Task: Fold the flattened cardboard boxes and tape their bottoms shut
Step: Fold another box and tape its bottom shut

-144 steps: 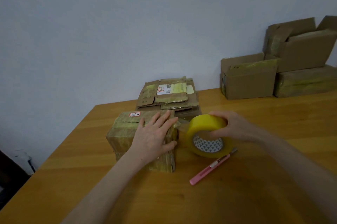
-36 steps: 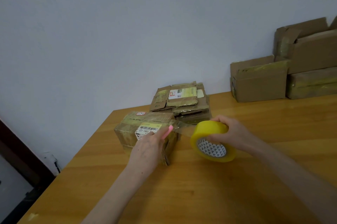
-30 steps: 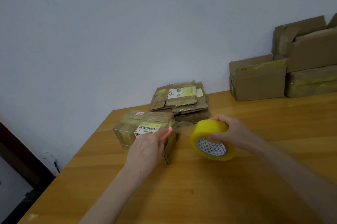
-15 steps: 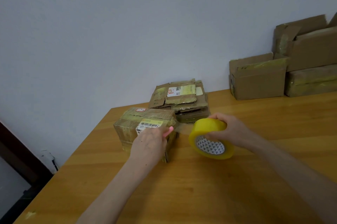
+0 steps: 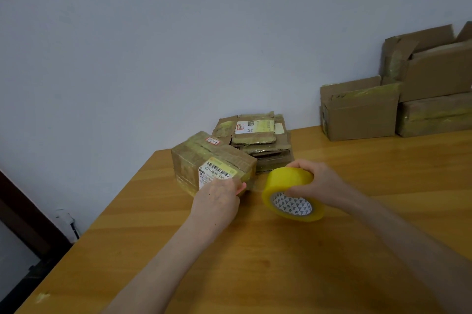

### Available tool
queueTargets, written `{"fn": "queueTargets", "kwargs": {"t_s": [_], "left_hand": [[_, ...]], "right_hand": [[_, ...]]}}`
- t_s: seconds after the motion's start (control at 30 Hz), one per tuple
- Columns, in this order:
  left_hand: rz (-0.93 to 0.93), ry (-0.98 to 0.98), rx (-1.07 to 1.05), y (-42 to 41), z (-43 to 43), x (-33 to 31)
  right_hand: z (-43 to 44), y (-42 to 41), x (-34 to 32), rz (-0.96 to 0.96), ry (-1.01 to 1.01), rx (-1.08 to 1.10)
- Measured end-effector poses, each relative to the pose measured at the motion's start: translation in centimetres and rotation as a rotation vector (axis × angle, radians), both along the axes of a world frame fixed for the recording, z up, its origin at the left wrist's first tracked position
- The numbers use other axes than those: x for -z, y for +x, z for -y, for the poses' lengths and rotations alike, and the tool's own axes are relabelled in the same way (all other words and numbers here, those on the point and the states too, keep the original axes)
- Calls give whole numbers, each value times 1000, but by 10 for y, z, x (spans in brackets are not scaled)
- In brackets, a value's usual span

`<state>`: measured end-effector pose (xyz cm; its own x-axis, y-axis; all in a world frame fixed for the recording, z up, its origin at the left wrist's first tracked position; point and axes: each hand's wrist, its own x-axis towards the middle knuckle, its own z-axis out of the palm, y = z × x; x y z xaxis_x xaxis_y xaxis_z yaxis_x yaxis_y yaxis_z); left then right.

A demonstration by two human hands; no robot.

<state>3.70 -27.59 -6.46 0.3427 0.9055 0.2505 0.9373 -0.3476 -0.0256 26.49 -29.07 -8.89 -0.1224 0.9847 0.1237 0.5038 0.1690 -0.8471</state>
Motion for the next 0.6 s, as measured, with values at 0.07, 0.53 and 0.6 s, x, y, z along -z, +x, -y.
{"fn": "queueTargets", "kwargs": {"t_s": [0.07, 0.53, 0.6], "left_hand": [[52, 3, 5, -5, 1, -1], [265, 11, 92, -18, 7, -8], [273, 2, 86, -20, 5, -7]], "right_hand": [[0, 0, 1, -22, -7, 16], [0, 1, 6, -13, -11, 169], [-1, 1, 5, 21, 14, 172]]}}
